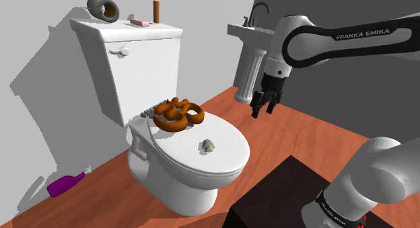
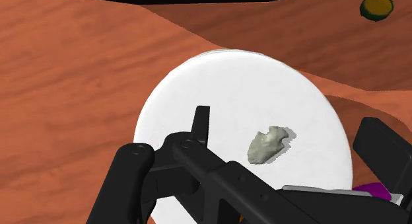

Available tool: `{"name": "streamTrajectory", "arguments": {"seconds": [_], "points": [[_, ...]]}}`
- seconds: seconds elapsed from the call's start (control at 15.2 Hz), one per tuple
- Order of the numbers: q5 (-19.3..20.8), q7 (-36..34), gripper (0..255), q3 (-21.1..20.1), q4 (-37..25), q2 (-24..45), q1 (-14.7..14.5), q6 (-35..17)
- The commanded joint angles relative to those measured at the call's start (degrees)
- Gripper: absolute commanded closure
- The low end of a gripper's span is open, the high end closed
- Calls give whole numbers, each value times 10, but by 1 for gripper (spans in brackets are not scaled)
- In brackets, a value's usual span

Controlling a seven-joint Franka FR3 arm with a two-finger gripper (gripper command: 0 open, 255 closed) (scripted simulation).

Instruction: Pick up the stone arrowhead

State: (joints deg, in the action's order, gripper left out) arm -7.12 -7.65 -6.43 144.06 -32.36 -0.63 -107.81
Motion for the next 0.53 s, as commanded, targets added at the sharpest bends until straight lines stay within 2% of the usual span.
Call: {"name": "streamTrajectory", "arguments": {"seconds": [0.0,0.46], "points": [[-1,-21,0,-16,8,33,0,-46],[25,-106,0,-68,-7,178,7,-186]]}}
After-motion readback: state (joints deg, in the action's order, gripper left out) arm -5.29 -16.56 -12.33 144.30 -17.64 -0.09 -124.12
